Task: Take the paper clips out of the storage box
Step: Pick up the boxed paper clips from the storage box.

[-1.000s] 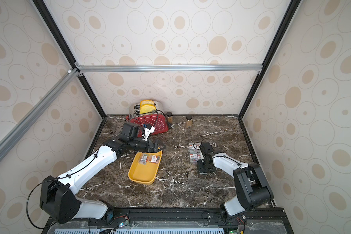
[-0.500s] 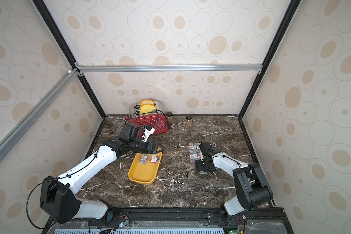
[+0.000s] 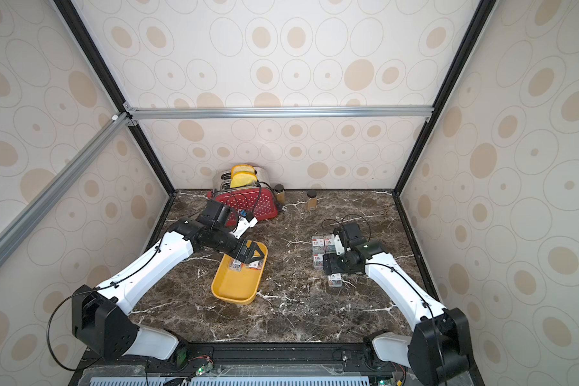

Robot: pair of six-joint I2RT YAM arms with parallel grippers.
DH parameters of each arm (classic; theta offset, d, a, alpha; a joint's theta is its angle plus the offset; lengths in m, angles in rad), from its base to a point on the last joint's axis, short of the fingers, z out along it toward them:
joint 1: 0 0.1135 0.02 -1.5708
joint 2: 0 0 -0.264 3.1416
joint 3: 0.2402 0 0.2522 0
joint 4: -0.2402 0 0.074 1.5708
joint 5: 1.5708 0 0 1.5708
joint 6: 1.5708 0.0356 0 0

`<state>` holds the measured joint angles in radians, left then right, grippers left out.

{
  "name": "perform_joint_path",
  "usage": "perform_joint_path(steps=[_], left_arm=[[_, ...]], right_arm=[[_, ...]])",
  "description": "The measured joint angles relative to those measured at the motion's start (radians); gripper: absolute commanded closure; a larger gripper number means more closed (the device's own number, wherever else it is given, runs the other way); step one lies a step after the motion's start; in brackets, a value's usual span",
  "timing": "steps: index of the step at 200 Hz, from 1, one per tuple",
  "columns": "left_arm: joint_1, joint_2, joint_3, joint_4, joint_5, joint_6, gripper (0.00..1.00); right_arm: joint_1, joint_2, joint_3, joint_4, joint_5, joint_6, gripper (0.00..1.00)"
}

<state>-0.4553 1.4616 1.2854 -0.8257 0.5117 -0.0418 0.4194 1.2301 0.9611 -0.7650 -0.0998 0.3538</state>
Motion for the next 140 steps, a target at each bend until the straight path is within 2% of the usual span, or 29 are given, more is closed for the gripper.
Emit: perform_joint_path(steps=[24,90,140], left_arm=[[0.000,0.046,0.000,-0.017,-0.051,0.088,0.08],[0.000,0.110,0.003,0.027,-0.217,0.284,0.08],[-0.002,0.175,-0.046,0.048,-0.251,0.495,0.08]], right_arm=[[0.000,-0.034,0.034,-0.038,-0.005,-0.015,0.18],[0.000,-0.048,0.063,-0.072,-0.058,-0.030,0.18],[0.000,-0.048,0.065,-0.079,-0.086,-0.046,0.18]])
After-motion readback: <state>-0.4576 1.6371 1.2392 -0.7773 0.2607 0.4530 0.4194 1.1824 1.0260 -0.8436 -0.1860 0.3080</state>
